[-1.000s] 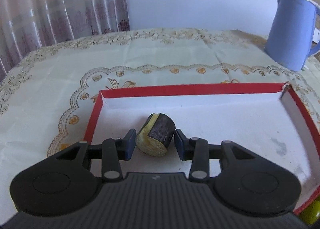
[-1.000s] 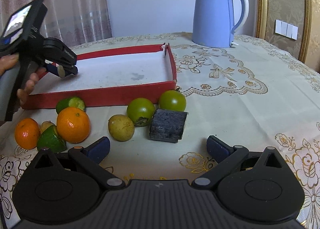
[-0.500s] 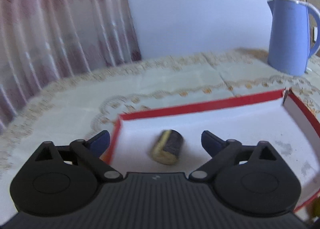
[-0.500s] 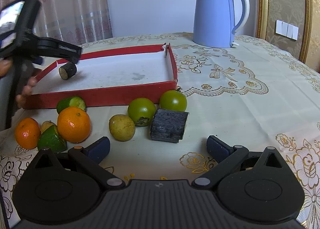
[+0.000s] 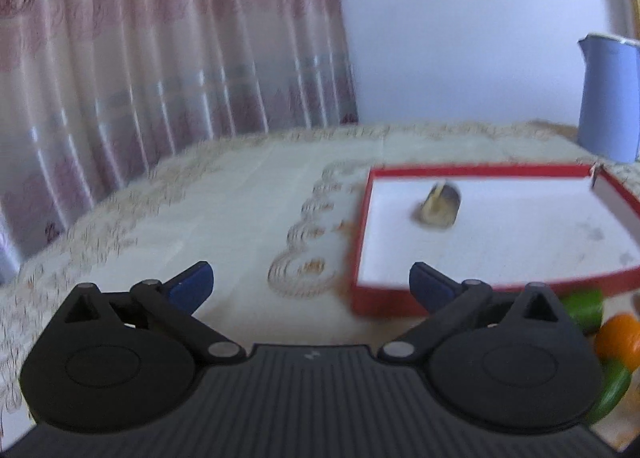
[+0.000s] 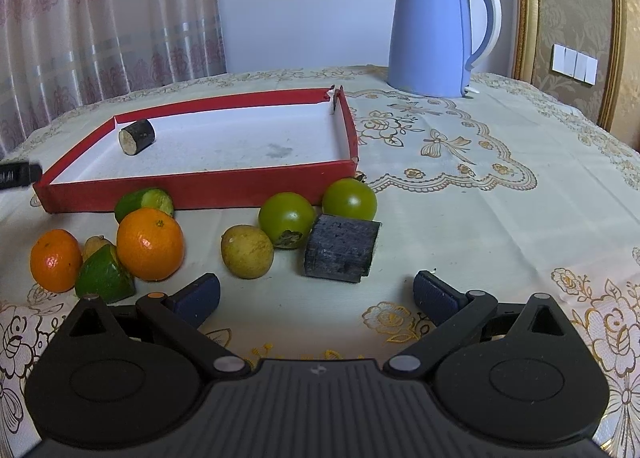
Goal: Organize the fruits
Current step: 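Carry the eggplant slice into the red tray and open the left gripper, then close the right gripper on the dark eggplant chunk and lift it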
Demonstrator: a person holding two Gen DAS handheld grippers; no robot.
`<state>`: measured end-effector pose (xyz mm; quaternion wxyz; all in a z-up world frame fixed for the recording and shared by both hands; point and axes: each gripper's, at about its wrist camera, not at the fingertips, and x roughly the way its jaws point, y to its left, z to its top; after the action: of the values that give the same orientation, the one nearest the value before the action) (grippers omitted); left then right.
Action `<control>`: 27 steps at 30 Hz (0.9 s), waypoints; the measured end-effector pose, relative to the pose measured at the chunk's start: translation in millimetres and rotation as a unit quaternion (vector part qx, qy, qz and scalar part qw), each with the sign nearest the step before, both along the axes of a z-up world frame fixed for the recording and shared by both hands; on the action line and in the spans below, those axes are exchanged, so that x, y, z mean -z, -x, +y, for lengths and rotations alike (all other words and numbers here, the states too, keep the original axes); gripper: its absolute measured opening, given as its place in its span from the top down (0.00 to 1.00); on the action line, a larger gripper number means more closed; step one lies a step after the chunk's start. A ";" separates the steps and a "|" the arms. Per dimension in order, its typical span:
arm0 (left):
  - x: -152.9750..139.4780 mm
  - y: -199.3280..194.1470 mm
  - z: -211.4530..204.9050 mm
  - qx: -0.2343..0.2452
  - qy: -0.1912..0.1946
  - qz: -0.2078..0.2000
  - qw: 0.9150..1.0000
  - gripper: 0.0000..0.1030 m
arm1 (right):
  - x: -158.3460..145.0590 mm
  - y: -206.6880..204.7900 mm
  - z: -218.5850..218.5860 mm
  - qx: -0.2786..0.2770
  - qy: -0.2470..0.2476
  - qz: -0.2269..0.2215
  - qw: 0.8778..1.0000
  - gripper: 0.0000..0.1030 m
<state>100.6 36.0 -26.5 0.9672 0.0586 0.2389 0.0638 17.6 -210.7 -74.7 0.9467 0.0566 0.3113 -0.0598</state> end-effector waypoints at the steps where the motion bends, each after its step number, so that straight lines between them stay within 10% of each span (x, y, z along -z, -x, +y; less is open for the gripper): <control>1: 2.4 -0.3 0.8 -0.001 -0.001 0.011 1.000 0.00 | 0.0 0.0 0.0 0.000 0.000 0.000 1.000 0.00; 27: 30.5 -0.1 25.6 -0.011 0.070 0.094 0.993 0.00 | -13.6 23.2 -31.5 0.045 -0.010 -0.053 0.998 0.00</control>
<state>100.8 61.6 -57.0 0.9413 -0.0061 0.3336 0.0514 -5.7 -242.2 -61.1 0.9576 0.0834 0.2583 -0.0962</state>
